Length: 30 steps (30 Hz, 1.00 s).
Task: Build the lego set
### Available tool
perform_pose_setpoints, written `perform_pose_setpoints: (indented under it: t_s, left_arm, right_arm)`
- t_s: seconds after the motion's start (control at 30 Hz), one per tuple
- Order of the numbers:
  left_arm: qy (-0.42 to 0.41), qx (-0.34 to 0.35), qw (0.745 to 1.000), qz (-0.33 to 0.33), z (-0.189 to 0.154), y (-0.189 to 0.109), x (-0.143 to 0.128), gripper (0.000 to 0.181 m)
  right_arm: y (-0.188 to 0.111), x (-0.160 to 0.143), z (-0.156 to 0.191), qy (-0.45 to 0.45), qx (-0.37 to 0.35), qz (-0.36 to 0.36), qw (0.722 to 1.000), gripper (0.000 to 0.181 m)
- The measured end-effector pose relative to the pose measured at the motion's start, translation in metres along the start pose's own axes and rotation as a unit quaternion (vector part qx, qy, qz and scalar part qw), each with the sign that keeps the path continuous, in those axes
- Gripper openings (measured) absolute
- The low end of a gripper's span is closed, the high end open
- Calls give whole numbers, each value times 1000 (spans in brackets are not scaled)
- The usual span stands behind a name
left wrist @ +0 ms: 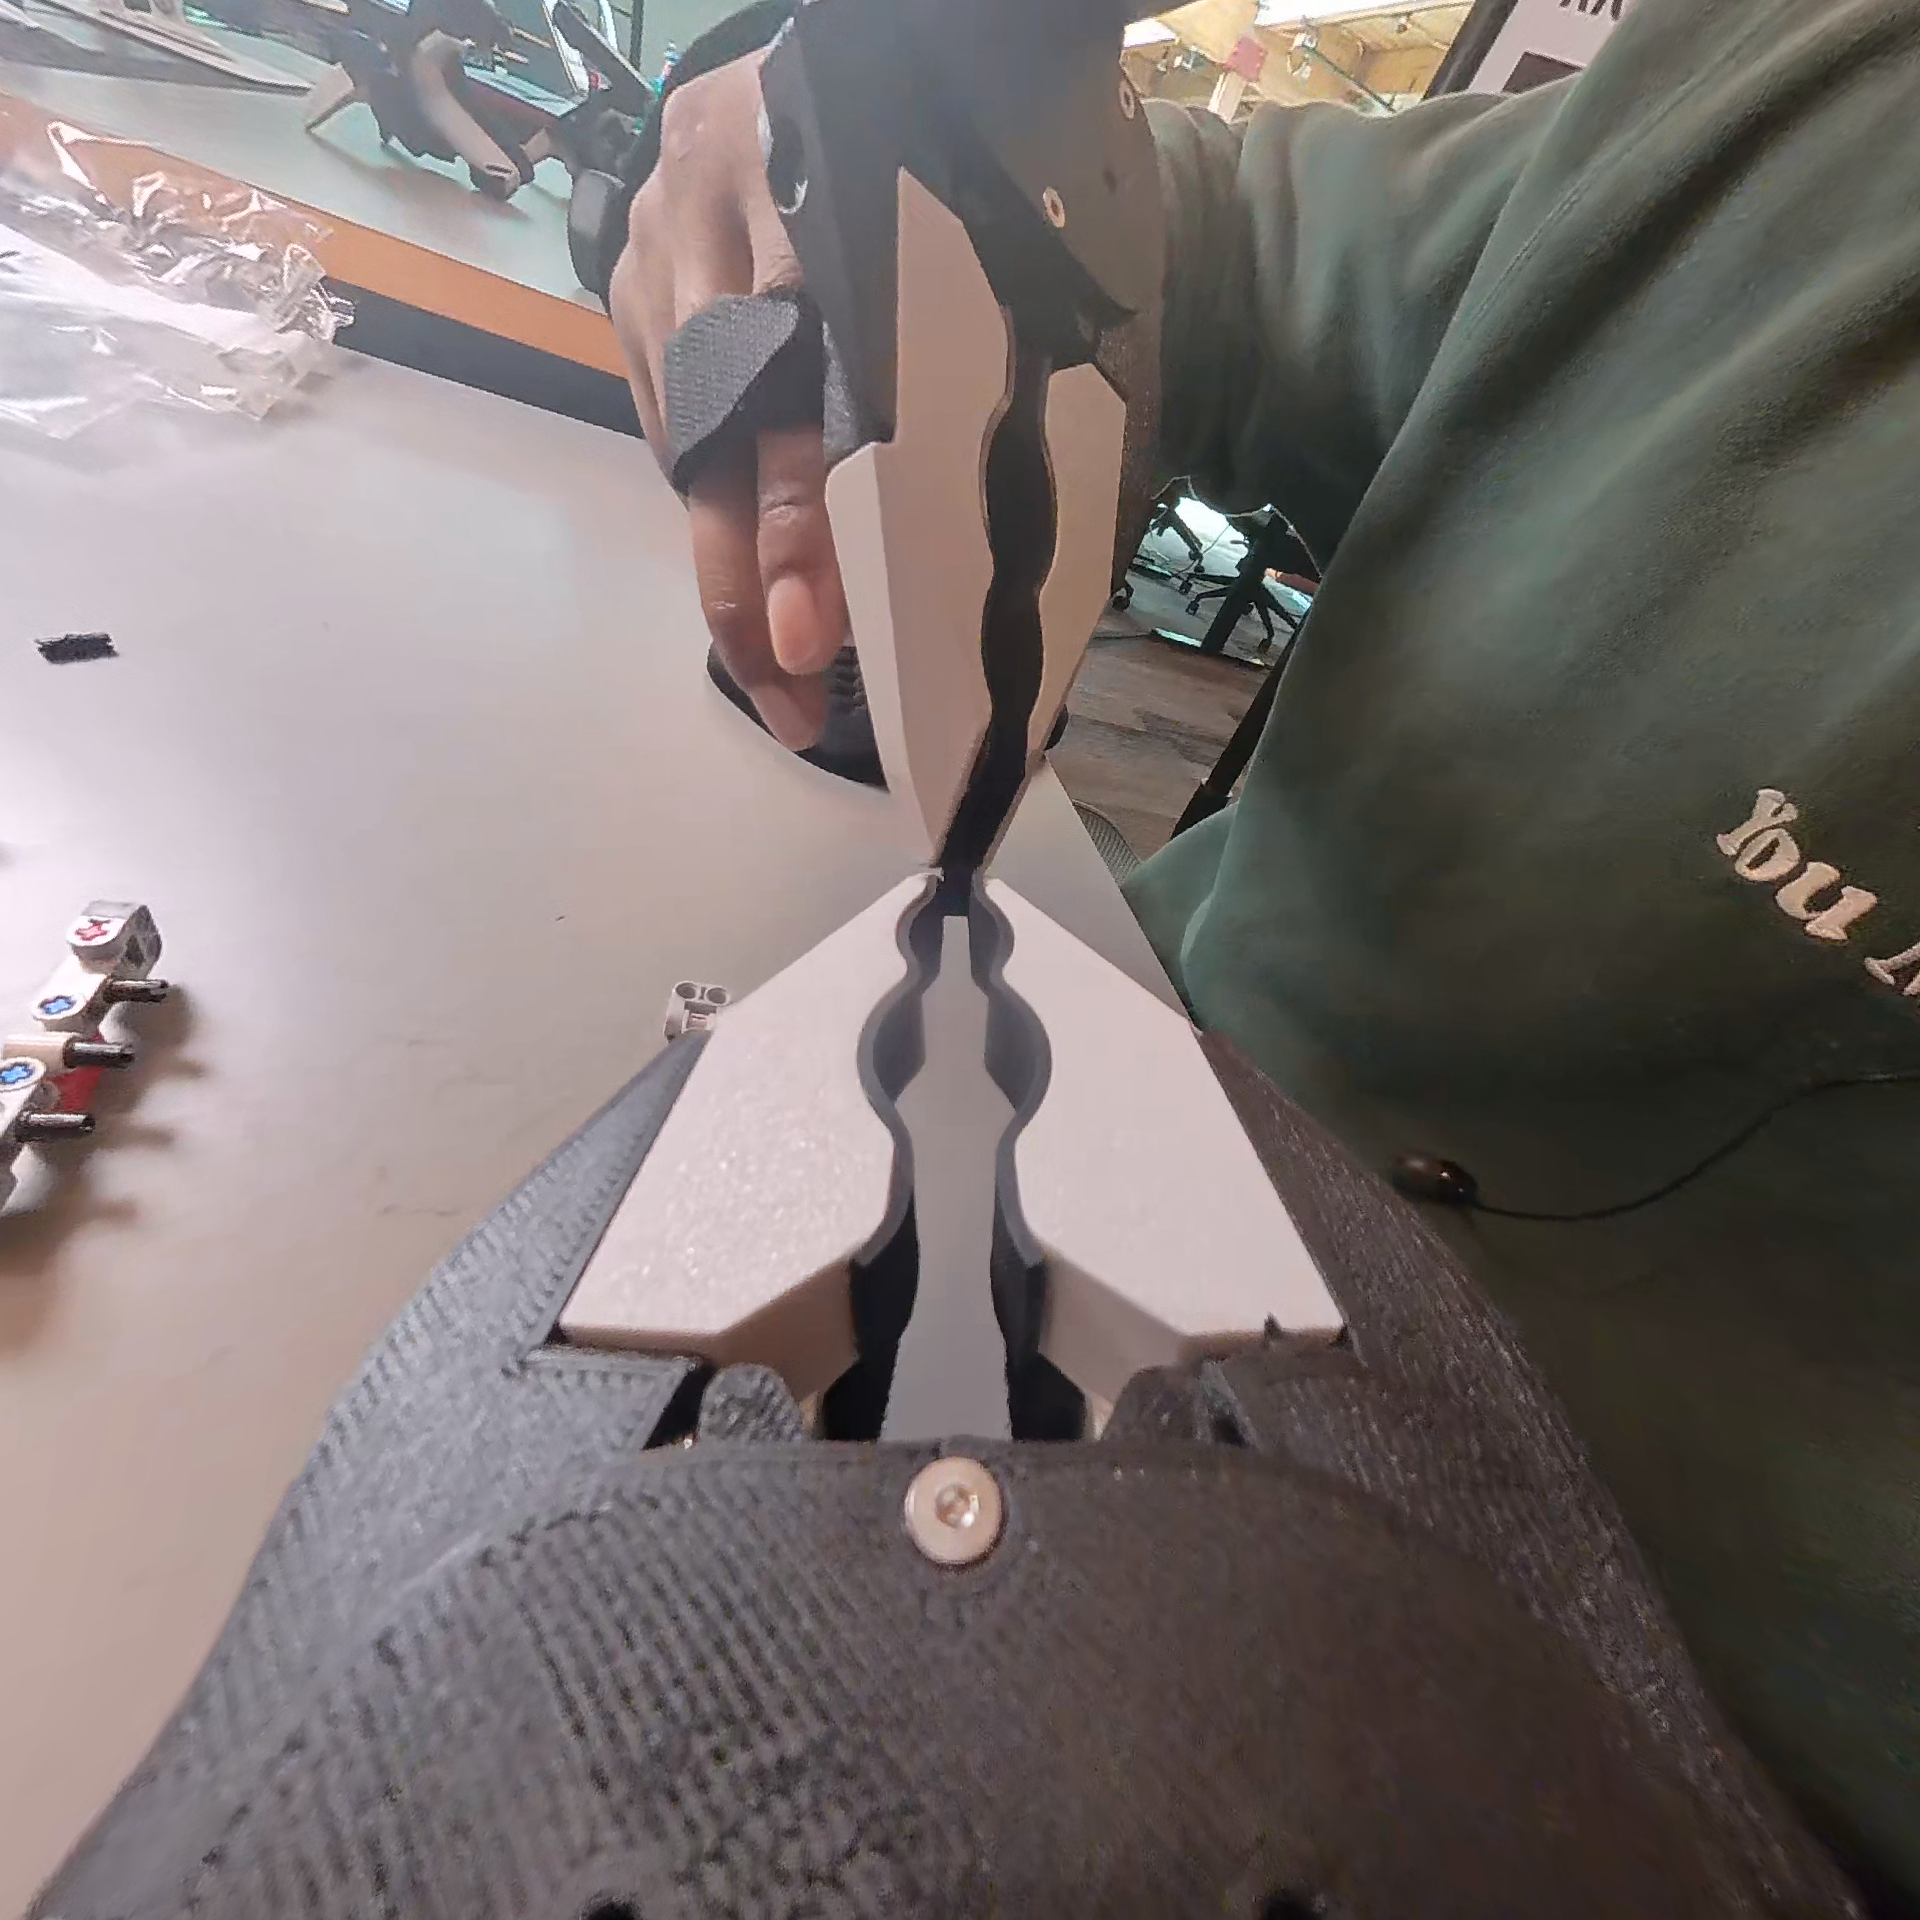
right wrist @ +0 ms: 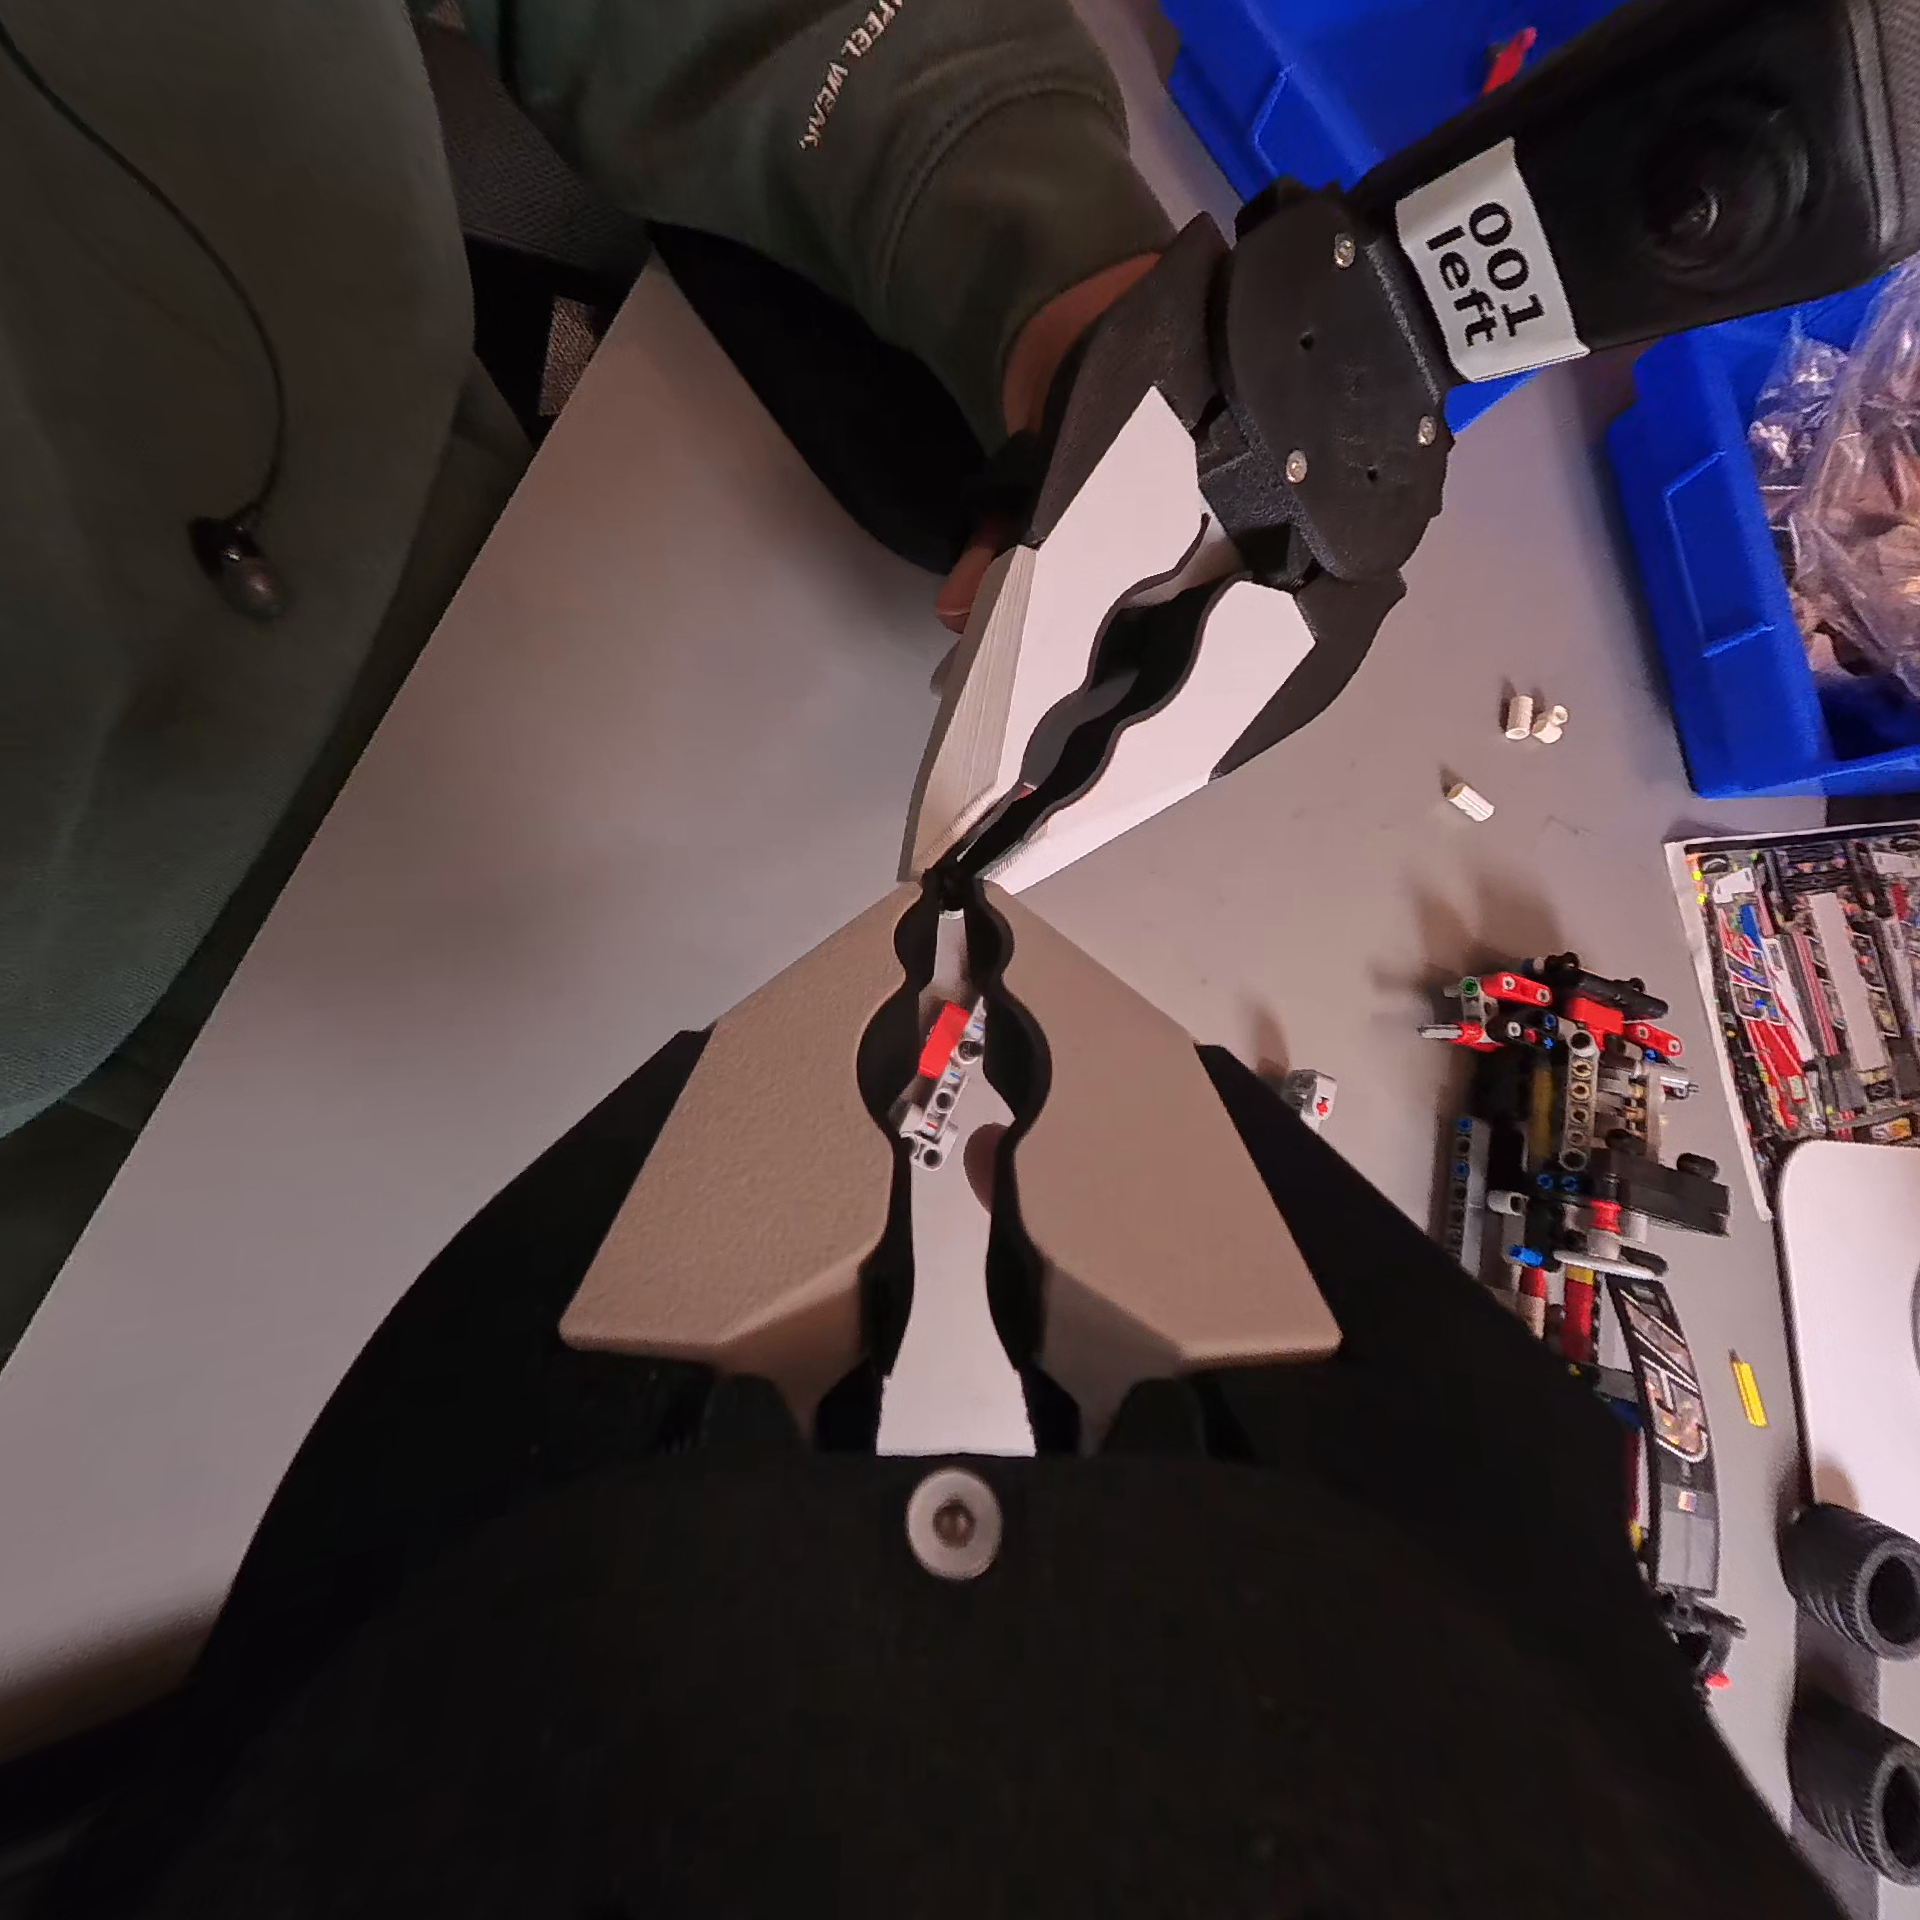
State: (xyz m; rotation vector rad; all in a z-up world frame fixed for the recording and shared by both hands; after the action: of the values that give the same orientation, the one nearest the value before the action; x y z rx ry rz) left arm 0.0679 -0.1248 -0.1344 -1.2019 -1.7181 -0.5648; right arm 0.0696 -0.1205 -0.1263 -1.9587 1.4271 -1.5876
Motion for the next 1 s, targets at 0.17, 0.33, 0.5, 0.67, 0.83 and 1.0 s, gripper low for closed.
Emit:
perform_pose_setpoints:
  t_s: [0.17, 0.33, 0.5, 0.67, 0.83, 1.0]
  left_arm:
    - [9, 8, 1000, 18, 1, 3, -6, 3]
    - [15, 9, 1000, 20, 0, 3, -6, 2]
    - [8, 19, 999, 26, 3, 3, -7, 3]
    - [43, 161, 984, 65, 43, -18, -10, 22]
    - [53, 212, 964, 154, 65, -21, -41, 36]
    - [68, 216, 955, 193, 69, -14, -54, 31]
  right_arm:
    - [4, -2, 4, 0, 14, 12, 1000, 4]
    - [5, -1, 4, -2, 20, 9, 1000, 3]
    - [6, -3, 5, 3, 28, 22, 999, 3]
    - [8, -46, -3, 39, 47, 116, 991, 2]
    - [25, -76, 9, 44, 104, 187, 976, 2]
    - [32, -82, 10, 37, 123, 215, 968, 2]
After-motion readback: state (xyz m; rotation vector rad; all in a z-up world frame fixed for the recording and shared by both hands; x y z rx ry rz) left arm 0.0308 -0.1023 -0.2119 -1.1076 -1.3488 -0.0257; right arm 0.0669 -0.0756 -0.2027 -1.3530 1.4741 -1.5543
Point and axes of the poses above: each gripper's, where its closed fingertips meet, y out along the fingers, x out of its top, z = x × y across the jaws, the point moved 1 cm from there along -y, back along the fingers, and after that the axes turned 8 degrees about -y, right-handed, at the moved point
